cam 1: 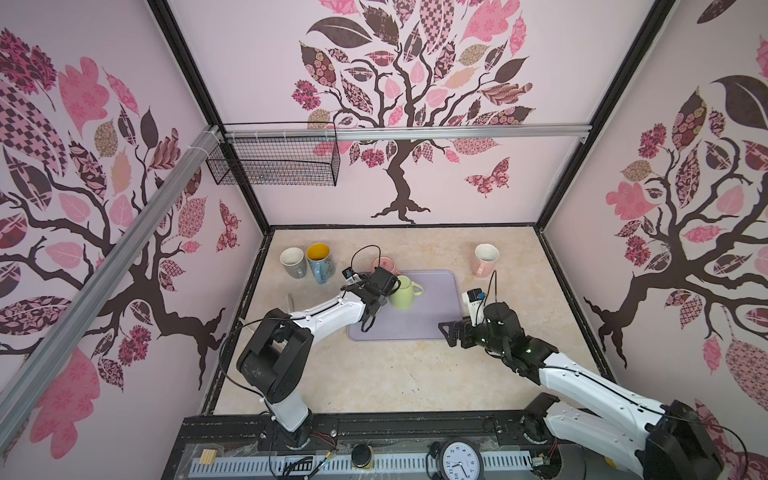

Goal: Turn the mug right side up
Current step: Rotate the mug on the tray.

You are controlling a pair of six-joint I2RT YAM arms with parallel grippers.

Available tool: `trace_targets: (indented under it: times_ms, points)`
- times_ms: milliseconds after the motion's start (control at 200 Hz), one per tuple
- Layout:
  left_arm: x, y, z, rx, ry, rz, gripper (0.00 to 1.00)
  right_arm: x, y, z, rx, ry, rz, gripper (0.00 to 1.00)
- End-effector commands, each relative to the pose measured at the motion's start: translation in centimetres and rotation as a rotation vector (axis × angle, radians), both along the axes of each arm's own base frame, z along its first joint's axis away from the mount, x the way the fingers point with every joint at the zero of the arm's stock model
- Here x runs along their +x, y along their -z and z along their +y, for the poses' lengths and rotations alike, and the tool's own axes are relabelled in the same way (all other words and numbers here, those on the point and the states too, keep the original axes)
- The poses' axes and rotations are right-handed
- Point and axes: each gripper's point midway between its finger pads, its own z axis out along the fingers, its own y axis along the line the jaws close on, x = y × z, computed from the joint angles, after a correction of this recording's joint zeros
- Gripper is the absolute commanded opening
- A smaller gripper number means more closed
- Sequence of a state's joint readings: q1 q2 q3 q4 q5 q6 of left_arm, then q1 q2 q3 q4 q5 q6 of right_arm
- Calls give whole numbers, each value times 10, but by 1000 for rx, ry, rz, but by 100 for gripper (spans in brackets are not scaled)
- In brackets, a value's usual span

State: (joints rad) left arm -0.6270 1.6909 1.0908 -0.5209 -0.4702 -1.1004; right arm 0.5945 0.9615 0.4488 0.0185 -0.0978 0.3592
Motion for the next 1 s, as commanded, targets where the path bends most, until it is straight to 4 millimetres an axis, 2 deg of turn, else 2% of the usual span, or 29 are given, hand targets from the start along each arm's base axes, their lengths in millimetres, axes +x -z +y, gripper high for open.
trace_targets:
  times_ms: [0,150,225,355,415,705,995]
  points:
    - [2,-5,7,53,16,6,60,-3,-2,-1,1,-1,-1,99]
    - [4,0,9,70,24,26,58,-3,-2,-2,2,1,-3,99]
    - [7,2,7,71,40,28,50,-3,-2,-2,3,3,-4,100]
    - [12,6,7,69,52,50,44,-5,-3,1,12,-15,-1,99]
    - [14,7,7,70,56,52,38,-4,-3,1,11,-12,-1,100]
    - [21,13,11,85,63,78,36,-4,-1,0,5,-8,1,99]
    - [25,-2,17,115,79,55,36,-3,1,0,2,-5,7,100]
